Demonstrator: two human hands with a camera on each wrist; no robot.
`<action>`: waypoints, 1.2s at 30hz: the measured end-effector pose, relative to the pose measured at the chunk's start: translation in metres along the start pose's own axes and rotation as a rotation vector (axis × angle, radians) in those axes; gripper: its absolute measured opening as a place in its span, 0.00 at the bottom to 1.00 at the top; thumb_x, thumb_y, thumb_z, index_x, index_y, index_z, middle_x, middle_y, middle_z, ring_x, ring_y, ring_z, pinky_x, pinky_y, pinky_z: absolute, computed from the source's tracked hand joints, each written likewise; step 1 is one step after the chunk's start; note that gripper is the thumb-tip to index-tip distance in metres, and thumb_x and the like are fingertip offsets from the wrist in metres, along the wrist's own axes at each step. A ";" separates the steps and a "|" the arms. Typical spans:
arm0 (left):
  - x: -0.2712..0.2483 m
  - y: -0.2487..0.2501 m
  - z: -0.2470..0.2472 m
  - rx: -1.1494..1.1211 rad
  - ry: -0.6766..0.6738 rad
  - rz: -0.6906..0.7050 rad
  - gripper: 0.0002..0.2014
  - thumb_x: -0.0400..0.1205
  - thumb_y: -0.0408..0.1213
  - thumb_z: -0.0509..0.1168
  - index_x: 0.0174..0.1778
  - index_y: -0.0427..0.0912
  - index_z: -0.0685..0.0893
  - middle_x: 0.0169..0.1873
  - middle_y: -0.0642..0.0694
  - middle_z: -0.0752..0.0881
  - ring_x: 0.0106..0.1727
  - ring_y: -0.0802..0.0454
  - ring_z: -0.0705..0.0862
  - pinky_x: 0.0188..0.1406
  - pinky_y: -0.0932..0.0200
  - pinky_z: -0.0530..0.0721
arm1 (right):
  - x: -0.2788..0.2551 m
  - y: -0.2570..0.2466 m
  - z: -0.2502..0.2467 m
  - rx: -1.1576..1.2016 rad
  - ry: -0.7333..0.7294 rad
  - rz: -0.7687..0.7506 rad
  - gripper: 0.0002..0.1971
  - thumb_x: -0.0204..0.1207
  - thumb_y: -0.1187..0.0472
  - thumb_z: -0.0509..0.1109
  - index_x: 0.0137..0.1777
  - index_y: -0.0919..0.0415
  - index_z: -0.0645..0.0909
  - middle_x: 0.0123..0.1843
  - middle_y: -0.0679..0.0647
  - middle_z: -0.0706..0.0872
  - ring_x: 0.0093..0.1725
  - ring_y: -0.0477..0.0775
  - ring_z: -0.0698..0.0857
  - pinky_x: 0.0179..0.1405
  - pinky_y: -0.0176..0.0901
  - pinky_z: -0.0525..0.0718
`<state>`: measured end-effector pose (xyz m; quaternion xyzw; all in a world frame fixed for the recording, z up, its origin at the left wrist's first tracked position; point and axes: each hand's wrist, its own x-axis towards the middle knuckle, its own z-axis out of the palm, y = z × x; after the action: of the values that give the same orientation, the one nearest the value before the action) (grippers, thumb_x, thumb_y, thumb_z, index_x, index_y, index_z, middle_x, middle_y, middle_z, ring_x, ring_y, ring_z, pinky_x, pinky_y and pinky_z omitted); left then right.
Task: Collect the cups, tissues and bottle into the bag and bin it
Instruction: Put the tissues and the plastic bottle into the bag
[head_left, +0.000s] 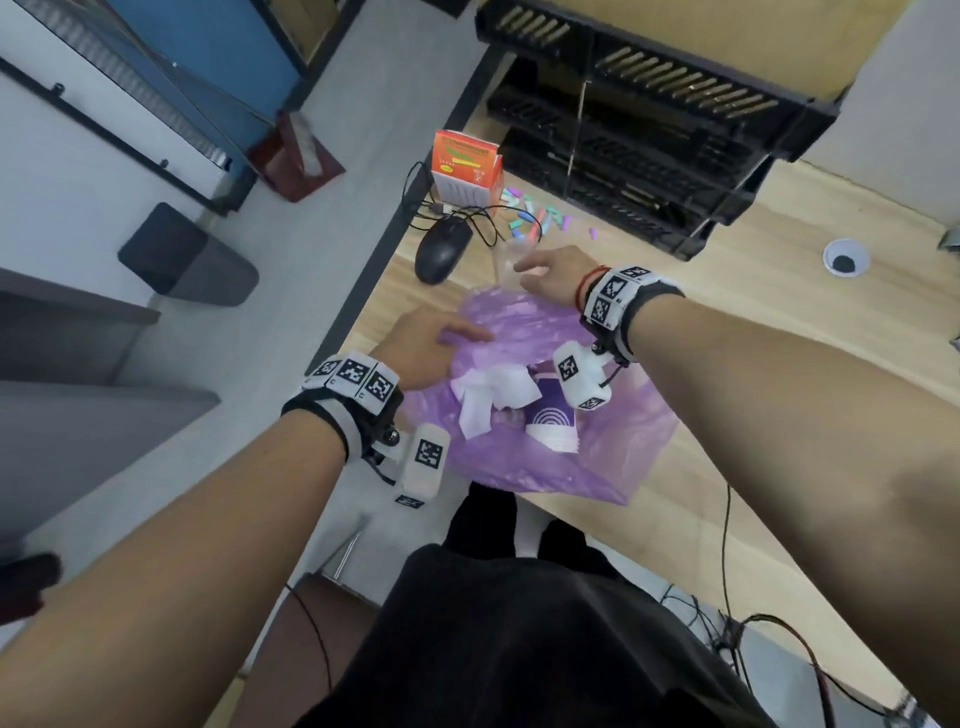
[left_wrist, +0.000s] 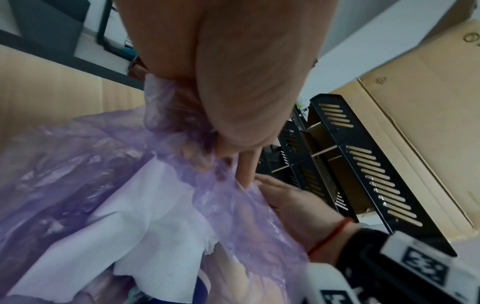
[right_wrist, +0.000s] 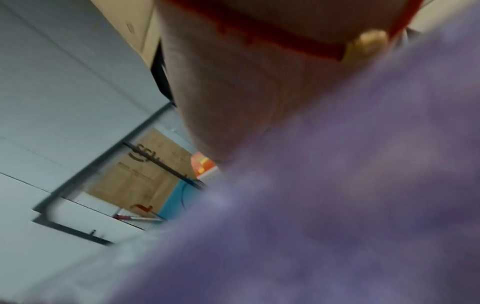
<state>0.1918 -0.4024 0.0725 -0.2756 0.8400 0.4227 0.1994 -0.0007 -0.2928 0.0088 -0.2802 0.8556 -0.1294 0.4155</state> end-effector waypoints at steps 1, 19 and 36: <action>0.003 0.001 -0.003 -0.010 0.019 -0.005 0.28 0.77 0.17 0.57 0.65 0.46 0.88 0.68 0.47 0.87 0.51 0.43 0.89 0.44 0.69 0.84 | 0.008 0.000 0.007 -0.038 -0.033 0.027 0.23 0.71 0.40 0.61 0.67 0.32 0.80 0.79 0.56 0.76 0.74 0.63 0.78 0.76 0.54 0.73; 0.077 0.010 -0.037 -0.254 -0.025 -0.051 0.19 0.79 0.32 0.65 0.66 0.43 0.87 0.52 0.39 0.91 0.43 0.35 0.91 0.40 0.49 0.89 | -0.082 -0.050 -0.084 0.678 0.115 -0.246 0.09 0.69 0.61 0.72 0.37 0.64 0.93 0.33 0.61 0.87 0.32 0.51 0.78 0.35 0.42 0.76; 0.005 0.046 -0.004 0.126 -0.024 0.163 0.40 0.70 0.20 0.71 0.79 0.51 0.75 0.77 0.41 0.75 0.72 0.40 0.80 0.64 0.55 0.83 | -0.132 0.048 -0.005 -0.018 0.071 0.164 0.17 0.80 0.50 0.64 0.58 0.58 0.89 0.59 0.57 0.90 0.60 0.60 0.86 0.62 0.49 0.83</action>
<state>0.1583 -0.3843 0.0994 -0.1882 0.8821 0.3872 0.1913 0.0433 -0.1769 0.0740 -0.2080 0.8910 -0.0971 0.3917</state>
